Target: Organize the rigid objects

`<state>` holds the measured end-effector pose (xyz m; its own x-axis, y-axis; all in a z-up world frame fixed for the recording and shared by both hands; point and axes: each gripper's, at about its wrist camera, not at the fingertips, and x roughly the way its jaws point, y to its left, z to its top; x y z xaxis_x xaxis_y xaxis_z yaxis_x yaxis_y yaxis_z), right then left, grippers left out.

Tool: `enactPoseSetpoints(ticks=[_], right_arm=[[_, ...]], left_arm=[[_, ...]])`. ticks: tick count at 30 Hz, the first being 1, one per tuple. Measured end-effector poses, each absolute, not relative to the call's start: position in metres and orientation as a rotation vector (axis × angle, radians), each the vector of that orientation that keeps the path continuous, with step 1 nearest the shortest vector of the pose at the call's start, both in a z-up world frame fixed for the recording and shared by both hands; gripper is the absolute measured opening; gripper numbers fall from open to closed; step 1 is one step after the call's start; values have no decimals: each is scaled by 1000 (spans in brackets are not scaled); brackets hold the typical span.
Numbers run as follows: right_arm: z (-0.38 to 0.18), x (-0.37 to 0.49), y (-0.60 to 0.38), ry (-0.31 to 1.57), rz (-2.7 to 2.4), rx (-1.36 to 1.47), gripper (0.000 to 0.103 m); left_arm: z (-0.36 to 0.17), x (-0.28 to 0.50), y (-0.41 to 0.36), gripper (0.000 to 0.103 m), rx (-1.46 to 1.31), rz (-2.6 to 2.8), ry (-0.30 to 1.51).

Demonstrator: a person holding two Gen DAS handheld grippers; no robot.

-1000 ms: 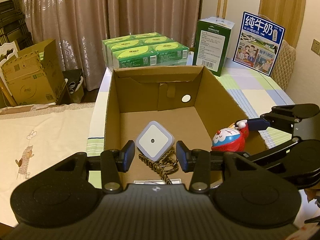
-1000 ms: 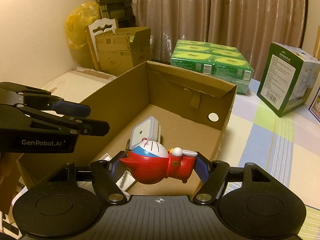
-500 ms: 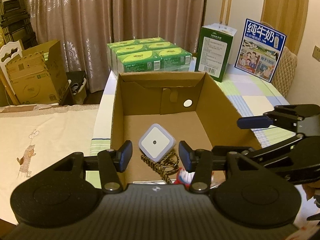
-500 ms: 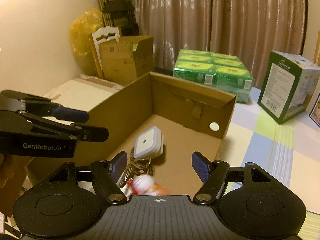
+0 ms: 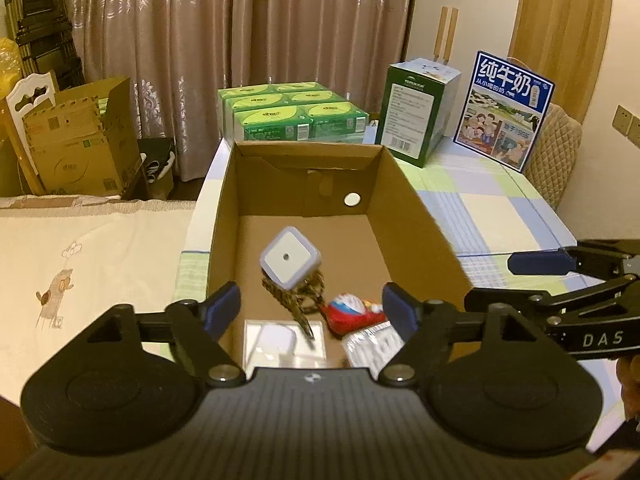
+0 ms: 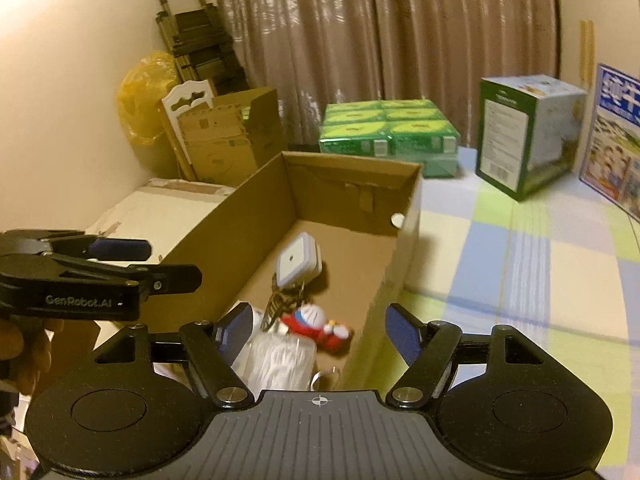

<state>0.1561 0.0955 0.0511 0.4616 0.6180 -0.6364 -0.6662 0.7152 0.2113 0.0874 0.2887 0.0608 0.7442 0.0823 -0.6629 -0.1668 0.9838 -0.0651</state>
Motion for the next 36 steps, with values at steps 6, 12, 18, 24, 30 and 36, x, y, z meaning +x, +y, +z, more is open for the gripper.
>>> enactPoseSetpoints(ticks=[6, 12, 18, 24, 30, 36], right_arm=[[60, 132, 72, 787, 743, 21, 74], [65, 111, 56, 793, 710, 26, 75], [66, 93, 39, 798, 677, 13, 77], [67, 79, 26, 800, 658, -4, 77], [65, 69, 20, 812, 646, -13, 77], [61, 61, 16, 826, 642, -15, 78]], left_arm=[[67, 57, 269, 91, -129, 154, 732], [76, 31, 253, 102, -147, 196, 723], [83, 13, 240, 102, -147, 205, 723], [81, -1, 228, 102, -128, 209, 745], [74, -10, 221, 102, -140, 213, 772], [71, -17, 213, 102, -124, 223, 780]])
